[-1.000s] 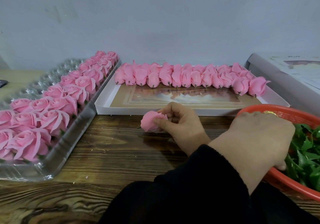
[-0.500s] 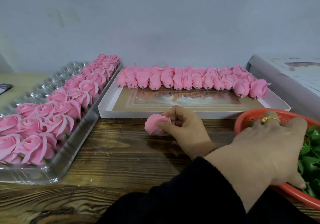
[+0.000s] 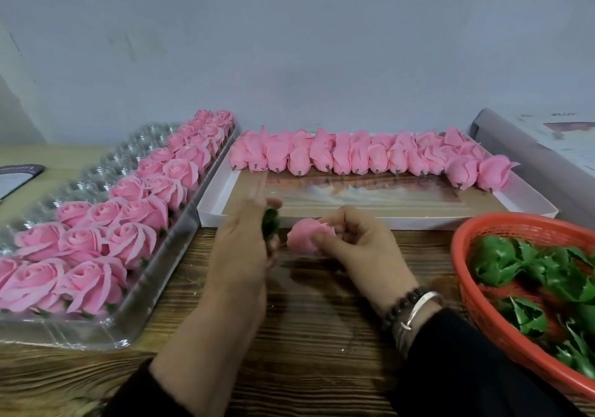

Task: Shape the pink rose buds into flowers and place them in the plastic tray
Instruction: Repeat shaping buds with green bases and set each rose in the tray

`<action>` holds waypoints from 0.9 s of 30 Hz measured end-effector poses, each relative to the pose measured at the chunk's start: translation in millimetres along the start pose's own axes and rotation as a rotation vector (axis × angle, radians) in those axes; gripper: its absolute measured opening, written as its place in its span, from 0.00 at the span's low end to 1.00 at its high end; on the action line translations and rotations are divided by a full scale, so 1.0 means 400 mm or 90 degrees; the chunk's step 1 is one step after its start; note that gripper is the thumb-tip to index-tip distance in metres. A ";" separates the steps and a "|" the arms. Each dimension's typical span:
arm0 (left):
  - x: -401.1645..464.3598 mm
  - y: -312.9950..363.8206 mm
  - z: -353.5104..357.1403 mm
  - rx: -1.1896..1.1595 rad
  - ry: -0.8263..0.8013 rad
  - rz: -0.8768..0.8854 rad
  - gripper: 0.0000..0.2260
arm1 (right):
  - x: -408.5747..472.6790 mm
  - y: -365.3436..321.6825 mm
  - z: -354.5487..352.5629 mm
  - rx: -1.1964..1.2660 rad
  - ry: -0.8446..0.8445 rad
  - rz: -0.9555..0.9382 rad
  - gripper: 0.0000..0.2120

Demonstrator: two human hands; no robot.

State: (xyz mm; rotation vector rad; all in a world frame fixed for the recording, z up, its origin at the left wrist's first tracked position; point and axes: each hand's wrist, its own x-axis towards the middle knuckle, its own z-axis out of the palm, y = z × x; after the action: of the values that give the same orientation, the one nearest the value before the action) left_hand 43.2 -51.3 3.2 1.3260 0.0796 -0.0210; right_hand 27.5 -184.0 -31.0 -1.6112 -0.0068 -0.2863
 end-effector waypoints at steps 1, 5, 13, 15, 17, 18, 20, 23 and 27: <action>0.006 -0.009 -0.021 -0.022 0.025 -0.035 0.11 | 0.000 -0.006 0.000 -0.003 0.009 0.006 0.09; 0.024 -0.018 -0.032 -0.134 0.039 -0.139 0.10 | -0.006 -0.014 -0.007 0.020 0.045 0.005 0.09; 0.044 -0.036 -0.030 -0.280 -0.011 -0.214 0.06 | -0.056 -0.044 0.009 0.097 0.082 -0.060 0.09; 0.042 -0.042 -0.027 -0.295 -0.039 -0.208 0.08 | -0.062 -0.051 0.020 0.086 0.056 -0.079 0.10; 0.037 -0.043 -0.026 -0.277 -0.064 -0.208 0.11 | -0.060 -0.053 0.029 0.078 0.035 -0.075 0.10; 0.035 -0.044 -0.023 -0.266 -0.072 -0.212 0.10 | -0.058 -0.051 0.032 0.074 0.030 -0.068 0.10; 0.030 -0.042 -0.017 -0.264 -0.078 -0.224 0.10 | -0.054 -0.048 0.034 0.046 0.038 -0.059 0.09; 0.027 -0.040 -0.011 -0.294 -0.071 -0.240 0.13 | -0.048 -0.040 0.031 -0.019 0.064 -0.073 0.10; 0.027 -0.040 -0.006 -0.300 -0.058 -0.229 0.12 | -0.039 -0.029 0.028 -0.053 0.076 -0.060 0.10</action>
State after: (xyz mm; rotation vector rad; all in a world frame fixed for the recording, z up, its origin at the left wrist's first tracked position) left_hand 52.9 -52.6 -13.7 0.8261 0.2312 -0.3478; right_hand 12.4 -169.6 -23.0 -1.6766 0.0211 -0.4598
